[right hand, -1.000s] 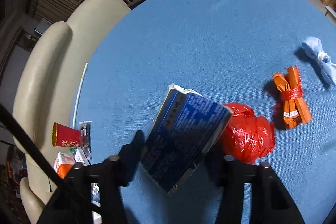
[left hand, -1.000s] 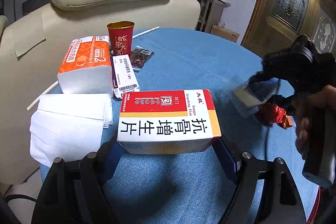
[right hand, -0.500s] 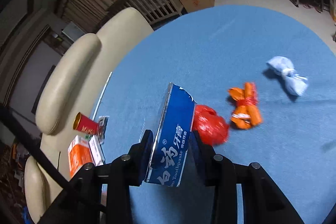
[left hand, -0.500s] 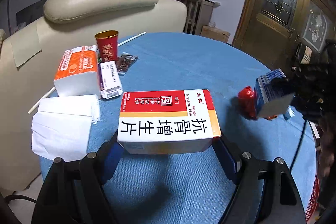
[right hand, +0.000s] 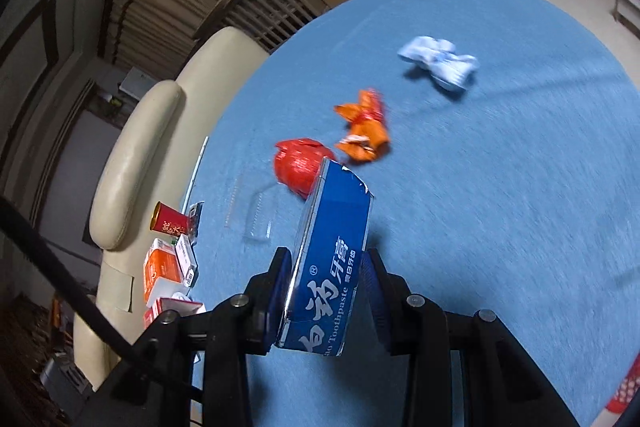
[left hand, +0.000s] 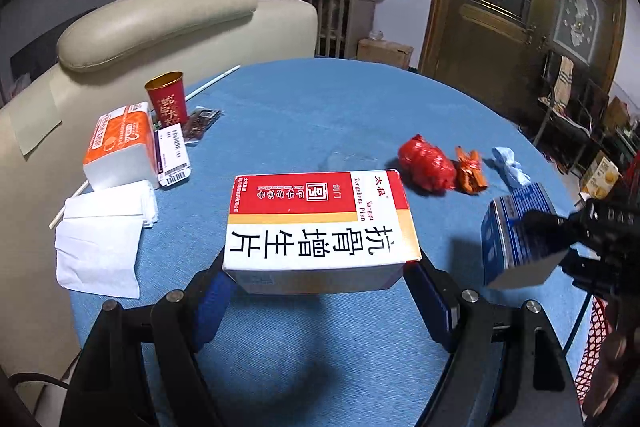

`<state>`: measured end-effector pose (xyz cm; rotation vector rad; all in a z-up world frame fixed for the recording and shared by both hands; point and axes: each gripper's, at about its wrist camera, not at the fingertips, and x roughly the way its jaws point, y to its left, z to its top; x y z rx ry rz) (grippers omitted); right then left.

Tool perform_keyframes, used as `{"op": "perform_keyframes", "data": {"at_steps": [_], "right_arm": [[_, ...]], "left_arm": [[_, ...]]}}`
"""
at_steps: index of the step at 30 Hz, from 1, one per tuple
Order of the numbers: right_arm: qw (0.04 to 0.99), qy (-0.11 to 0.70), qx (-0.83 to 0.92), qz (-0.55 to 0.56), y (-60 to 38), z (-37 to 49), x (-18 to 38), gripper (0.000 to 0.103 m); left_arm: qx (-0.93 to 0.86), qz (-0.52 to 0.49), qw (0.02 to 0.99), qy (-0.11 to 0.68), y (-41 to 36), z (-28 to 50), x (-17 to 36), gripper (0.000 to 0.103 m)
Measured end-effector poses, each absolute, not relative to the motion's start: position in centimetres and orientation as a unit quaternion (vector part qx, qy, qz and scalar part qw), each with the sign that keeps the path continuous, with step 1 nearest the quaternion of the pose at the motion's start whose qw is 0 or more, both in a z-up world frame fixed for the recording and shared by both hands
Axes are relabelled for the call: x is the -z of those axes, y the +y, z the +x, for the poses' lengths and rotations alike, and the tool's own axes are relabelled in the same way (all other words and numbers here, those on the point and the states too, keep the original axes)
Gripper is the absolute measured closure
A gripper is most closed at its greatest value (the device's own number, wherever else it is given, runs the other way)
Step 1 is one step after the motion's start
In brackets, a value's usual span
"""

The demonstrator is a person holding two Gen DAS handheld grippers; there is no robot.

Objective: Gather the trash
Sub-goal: 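Carry the toothpaste box and medicine box over the red wastebasket with both tools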

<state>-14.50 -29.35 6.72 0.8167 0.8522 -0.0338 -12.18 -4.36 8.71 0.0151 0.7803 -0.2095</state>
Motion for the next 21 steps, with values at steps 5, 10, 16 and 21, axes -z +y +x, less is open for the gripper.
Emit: {"op": "perform_keyframes", "data": {"at_steps": [5,10,16,21], "right_arm": [[0.831,0.395,0.024,0.390,-30.5,-17.1,-6.5,0.063],[0.835,0.390,0.034,0.387,-31.4,-19.6,-6.3,0.063],[0.839,0.383,0.052,0.384,-33.0,-22.3,-6.1,0.063],[0.845,0.377,0.073,0.371,-34.2,-24.2,-6.4,0.063]], "left_arm": [[0.114,0.020,0.918,0.379,-6.1,-13.3,-9.0,0.021],[0.130,0.031,0.918,0.374,-7.9,-14.4,-9.5,0.021],[0.154,0.043,0.914,0.372,-10.1,-15.4,-9.7,0.021],[0.171,0.051,0.911,0.371,-11.6,-16.1,-9.7,0.021]]}}
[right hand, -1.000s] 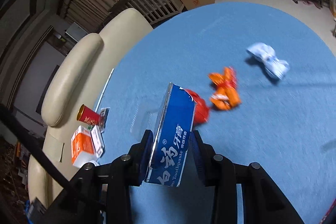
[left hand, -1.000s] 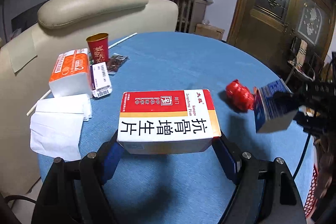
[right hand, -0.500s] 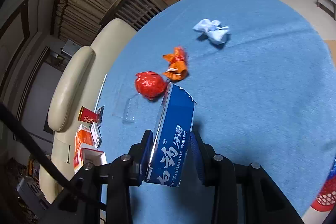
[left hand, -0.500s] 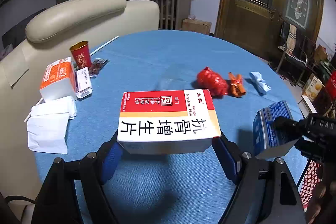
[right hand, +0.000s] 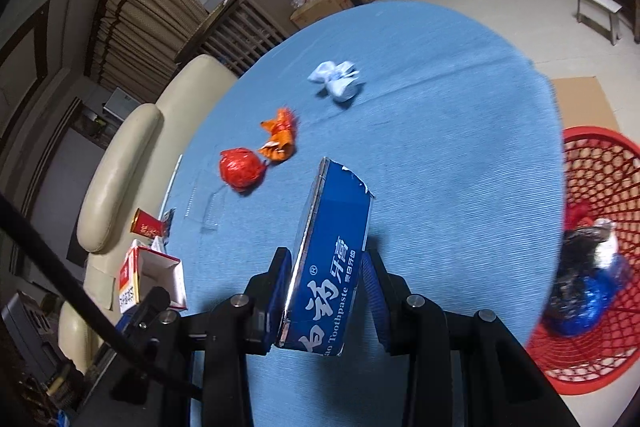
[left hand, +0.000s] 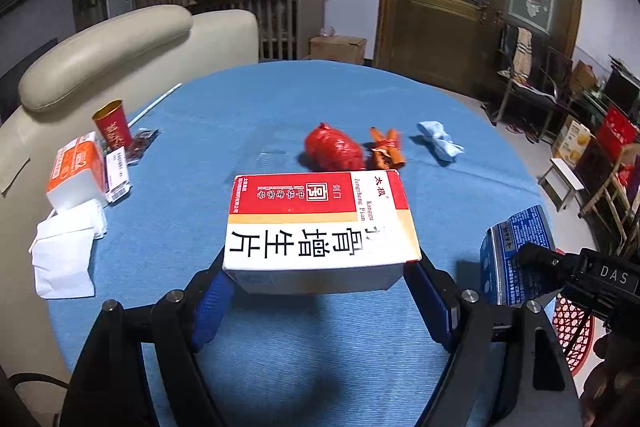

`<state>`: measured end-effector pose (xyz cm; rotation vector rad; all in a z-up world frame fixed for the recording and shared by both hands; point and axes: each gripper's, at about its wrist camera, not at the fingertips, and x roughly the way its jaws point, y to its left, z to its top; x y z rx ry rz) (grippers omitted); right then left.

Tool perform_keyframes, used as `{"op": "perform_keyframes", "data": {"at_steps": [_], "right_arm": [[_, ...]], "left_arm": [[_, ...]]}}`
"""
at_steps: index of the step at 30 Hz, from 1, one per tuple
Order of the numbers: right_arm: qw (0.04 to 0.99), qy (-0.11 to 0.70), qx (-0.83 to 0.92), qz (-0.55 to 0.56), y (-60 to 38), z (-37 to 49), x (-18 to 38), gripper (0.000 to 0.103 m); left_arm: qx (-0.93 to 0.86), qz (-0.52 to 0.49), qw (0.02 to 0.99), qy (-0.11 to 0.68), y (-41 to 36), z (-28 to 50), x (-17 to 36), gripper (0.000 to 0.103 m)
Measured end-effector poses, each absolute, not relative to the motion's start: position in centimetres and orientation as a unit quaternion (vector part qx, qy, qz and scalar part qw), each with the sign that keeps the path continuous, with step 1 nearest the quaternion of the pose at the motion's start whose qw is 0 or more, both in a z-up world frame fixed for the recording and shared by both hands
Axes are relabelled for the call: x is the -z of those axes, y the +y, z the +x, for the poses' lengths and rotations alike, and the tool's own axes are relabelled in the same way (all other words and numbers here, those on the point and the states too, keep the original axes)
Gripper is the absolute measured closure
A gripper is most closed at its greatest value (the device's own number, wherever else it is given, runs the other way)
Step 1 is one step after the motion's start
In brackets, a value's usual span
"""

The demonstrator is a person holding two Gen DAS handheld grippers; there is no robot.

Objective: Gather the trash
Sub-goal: 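Carry the toothpaste box and medicine box over the red wastebasket with both tools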

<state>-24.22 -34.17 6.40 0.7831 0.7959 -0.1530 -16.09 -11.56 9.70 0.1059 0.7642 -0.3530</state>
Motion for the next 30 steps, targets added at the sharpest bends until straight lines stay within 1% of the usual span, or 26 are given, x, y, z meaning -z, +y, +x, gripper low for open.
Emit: {"op": "perform_keyframes", "data": {"at_steps": [8,20,30], "right_arm": [[0.855,0.364,0.106,0.355,-36.5,-27.2,-7.2,0.063],[0.850,0.338,0.174,0.364,-41.8,-32.9,-7.5,0.063],[0.834,0.346,0.240,0.357,-46.0,-37.1,-5.4,0.063]], "left_arm": [[0.202,0.063,0.908,0.362,-14.2,-16.9,-10.3,0.021],[0.269,0.089,0.892,0.352,-19.4,-19.7,-10.8,0.021],[0.323,0.111,0.874,0.346,-22.9,-22.2,-11.0,0.021]]}}
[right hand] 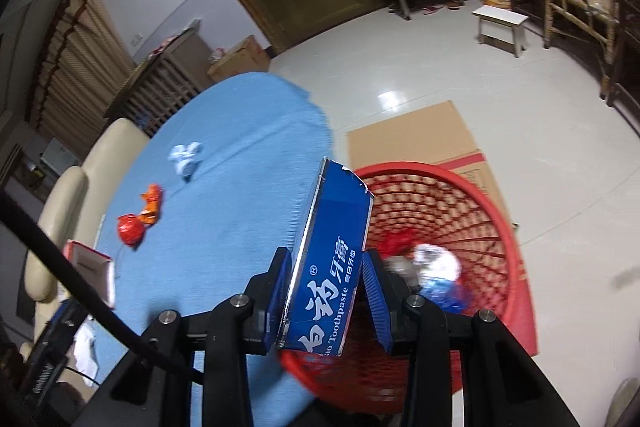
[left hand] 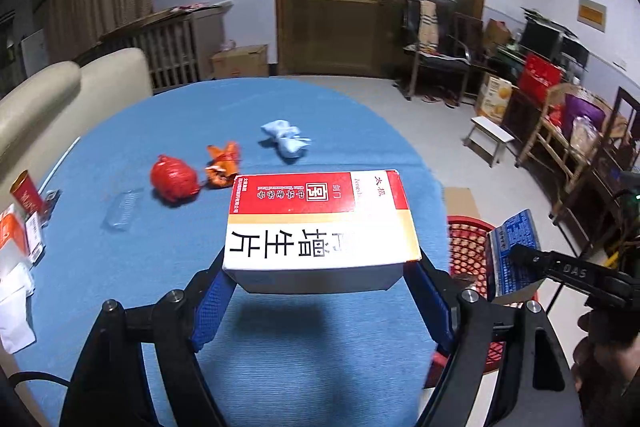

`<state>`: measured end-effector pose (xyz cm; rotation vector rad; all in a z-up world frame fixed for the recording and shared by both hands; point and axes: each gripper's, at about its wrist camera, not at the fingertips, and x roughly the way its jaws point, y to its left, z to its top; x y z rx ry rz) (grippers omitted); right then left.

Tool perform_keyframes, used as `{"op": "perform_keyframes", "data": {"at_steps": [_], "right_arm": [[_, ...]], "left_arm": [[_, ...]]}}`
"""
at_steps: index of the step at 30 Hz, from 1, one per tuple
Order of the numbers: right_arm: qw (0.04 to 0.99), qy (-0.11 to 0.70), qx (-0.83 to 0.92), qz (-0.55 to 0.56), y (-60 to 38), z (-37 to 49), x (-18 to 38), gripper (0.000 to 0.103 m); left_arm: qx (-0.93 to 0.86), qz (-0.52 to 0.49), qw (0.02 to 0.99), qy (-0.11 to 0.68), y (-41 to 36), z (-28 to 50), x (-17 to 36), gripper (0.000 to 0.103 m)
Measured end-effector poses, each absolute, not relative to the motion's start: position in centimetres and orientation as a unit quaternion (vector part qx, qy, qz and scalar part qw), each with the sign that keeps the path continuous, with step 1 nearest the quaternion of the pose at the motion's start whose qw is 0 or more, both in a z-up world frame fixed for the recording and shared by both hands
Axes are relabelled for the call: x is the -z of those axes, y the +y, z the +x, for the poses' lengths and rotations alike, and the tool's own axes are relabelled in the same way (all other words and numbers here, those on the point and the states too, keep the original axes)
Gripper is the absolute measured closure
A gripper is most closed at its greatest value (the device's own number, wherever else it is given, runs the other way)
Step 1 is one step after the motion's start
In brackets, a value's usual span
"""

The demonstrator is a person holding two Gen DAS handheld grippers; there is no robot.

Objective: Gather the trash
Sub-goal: 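Carry the toothpaste box and medicine box over the red wastebasket with both tools, then open the right tool over the basket while the left tool releases the medicine box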

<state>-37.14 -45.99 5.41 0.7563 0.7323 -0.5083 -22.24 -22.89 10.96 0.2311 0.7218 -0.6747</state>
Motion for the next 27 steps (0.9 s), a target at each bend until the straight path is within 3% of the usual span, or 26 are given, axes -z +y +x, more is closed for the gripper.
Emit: {"op": "perform_keyframes", "data": {"at_steps": [24,25,27], "right_arm": [[0.812,0.403,0.294,0.303,-48.4,-38.9,-0.8,0.062],[0.811,0.406,0.295,0.300,-48.4,-38.8,-0.7,0.059],[0.811,0.406,0.295,0.300,-48.5,-38.9,-0.5,0.040]], "left_arm": [[0.378,0.135,0.843,0.357,-29.2,-25.1,-10.8,0.021],[0.379,0.136,0.843,0.357,-29.2,-25.1,-10.8,0.021],[0.380,0.137,0.842,0.358,-29.5,-25.2,-10.8,0.021]]}}
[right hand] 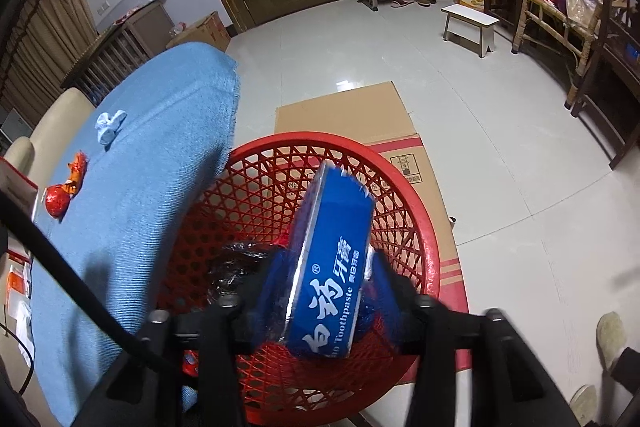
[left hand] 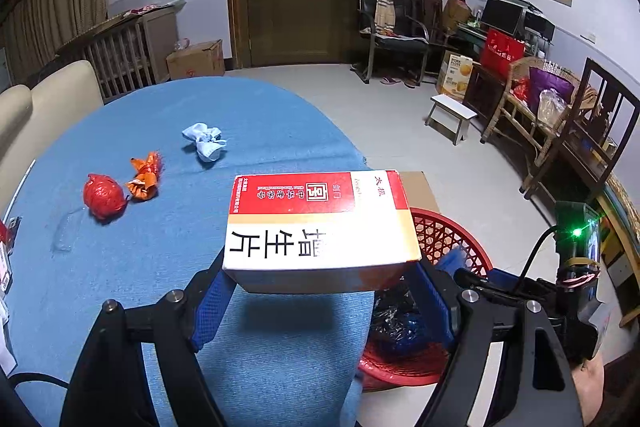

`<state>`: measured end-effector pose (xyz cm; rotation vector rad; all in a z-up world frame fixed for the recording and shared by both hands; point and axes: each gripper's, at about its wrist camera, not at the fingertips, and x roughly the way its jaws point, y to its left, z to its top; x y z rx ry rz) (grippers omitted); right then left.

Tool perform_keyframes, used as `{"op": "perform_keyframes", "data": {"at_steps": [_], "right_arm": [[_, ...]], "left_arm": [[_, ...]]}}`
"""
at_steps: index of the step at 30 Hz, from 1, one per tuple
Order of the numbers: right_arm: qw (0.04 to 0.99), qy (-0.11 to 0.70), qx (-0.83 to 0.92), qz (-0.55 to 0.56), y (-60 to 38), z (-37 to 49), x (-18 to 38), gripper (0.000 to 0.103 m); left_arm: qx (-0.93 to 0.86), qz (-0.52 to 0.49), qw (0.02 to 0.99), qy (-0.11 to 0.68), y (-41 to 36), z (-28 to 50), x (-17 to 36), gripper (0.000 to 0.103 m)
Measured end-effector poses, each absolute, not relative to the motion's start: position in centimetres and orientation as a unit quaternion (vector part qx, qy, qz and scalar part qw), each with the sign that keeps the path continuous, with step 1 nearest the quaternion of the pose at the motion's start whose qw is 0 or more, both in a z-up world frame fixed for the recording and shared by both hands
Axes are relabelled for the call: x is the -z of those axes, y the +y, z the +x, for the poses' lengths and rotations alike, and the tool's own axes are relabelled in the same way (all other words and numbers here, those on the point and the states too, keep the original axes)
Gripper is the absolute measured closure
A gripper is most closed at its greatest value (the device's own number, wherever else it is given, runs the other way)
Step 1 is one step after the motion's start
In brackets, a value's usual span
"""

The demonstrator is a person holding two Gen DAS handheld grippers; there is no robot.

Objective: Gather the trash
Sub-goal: 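Open the right tool over the basket while the left tool releases the medicine box, then return both tools to the table toward the red bag and clear tray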

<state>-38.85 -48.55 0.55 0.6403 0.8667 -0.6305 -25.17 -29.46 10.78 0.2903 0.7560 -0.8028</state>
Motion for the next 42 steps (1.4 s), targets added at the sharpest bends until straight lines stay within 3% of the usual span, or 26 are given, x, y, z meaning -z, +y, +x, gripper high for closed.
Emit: {"op": "perform_keyframes", "data": {"at_steps": [28,42], "right_arm": [[0.828,0.294,0.325,0.351,-51.6,-44.6,-5.4,0.037],[0.838,0.297,0.309,0.339,-50.1,-42.7,-6.2,0.037]], "left_arm": [[0.440,0.178,0.775,0.417,-36.5,-27.4,-7.6,0.019],[0.407,0.101,0.806,0.418,-30.2,-22.7,-10.0,0.018]]}}
